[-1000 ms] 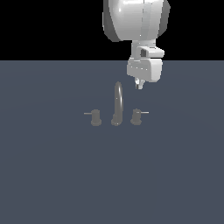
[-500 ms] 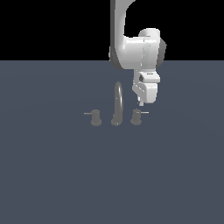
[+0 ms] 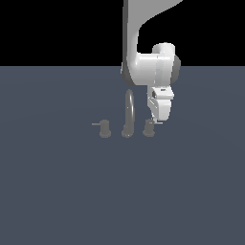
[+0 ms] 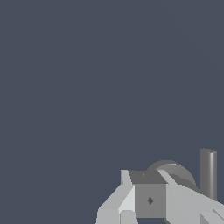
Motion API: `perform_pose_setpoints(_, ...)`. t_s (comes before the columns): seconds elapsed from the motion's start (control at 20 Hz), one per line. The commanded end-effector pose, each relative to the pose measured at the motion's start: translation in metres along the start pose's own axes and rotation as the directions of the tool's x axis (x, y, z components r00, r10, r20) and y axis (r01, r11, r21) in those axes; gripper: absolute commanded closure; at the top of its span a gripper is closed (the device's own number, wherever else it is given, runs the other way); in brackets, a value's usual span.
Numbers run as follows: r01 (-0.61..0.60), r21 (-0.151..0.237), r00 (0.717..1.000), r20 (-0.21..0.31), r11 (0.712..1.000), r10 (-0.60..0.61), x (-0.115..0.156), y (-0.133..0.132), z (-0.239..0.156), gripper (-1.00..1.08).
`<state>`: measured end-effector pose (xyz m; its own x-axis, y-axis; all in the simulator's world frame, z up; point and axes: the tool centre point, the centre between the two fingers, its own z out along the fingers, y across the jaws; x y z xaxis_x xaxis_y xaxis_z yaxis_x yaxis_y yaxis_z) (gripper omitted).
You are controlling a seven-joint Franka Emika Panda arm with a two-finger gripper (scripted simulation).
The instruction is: Turn on the faucet by rotating a designated handle.
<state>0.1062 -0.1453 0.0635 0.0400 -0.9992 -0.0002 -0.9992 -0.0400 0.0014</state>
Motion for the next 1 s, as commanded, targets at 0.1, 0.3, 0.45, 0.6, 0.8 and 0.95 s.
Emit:
perform_pose_setpoints(0.1, -0.002, 0.001, 1.000, 0.000, 1.000, 0.002, 0.000, 0.000, 0.000, 1.08)
perform_pose_setpoints(0.3, -0.002, 0.001, 1.000, 0.000, 1.000, 0.002, 0.006, 0.011, 0.001, 1.08)
perform_pose_setpoints(0.45, -0.002, 0.001, 1.000, 0.000, 1.000, 0.002, 0.011, 0.020, 0.001, 1.08)
perform_pose_setpoints(0.6, -0.002, 0.001, 1.000, 0.000, 1.000, 0.002, 0.017, 0.029, 0.001, 1.08)
perform_pose_setpoints(0.8, 0.003, 0.009, 1.000, 0.000, 1.000, -0.003, 0.011, 0.028, 0.000, 1.08)
perform_pose_setpoints(0.95, 0.002, 0.008, 1.000, 0.000, 1.000, -0.002, 0.010, 0.036, 0.000, 1.08)
